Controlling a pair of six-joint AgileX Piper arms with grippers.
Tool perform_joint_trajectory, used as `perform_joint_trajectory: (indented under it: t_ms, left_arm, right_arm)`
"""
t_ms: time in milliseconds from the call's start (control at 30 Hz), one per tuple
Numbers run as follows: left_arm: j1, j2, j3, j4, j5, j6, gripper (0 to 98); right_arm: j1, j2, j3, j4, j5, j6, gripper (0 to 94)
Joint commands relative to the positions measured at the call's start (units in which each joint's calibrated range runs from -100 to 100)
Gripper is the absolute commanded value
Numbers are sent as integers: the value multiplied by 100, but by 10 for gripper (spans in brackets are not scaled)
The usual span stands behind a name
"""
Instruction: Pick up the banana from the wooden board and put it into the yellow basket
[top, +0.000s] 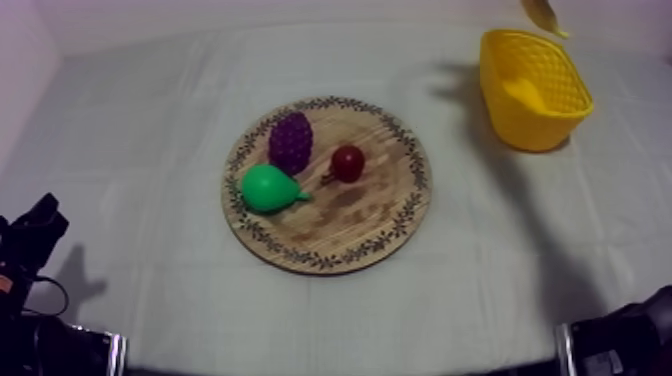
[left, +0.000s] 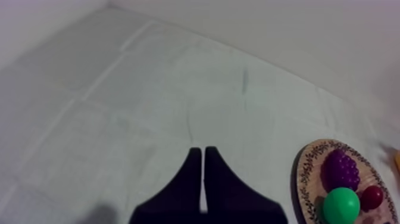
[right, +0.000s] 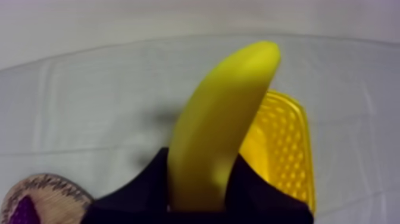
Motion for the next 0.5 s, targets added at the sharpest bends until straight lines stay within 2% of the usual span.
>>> perform_joint_trajectory:
  t_ms: [0,467]
  left_arm:
    - [2,-5,-1,3,0,-2,1]
    - [2,-5,-1,3,0,1,1]
  right_arm:
    - [212,82,-4,37,-58,-4,167]
    - [575,564,756,142,-463,-15,168]
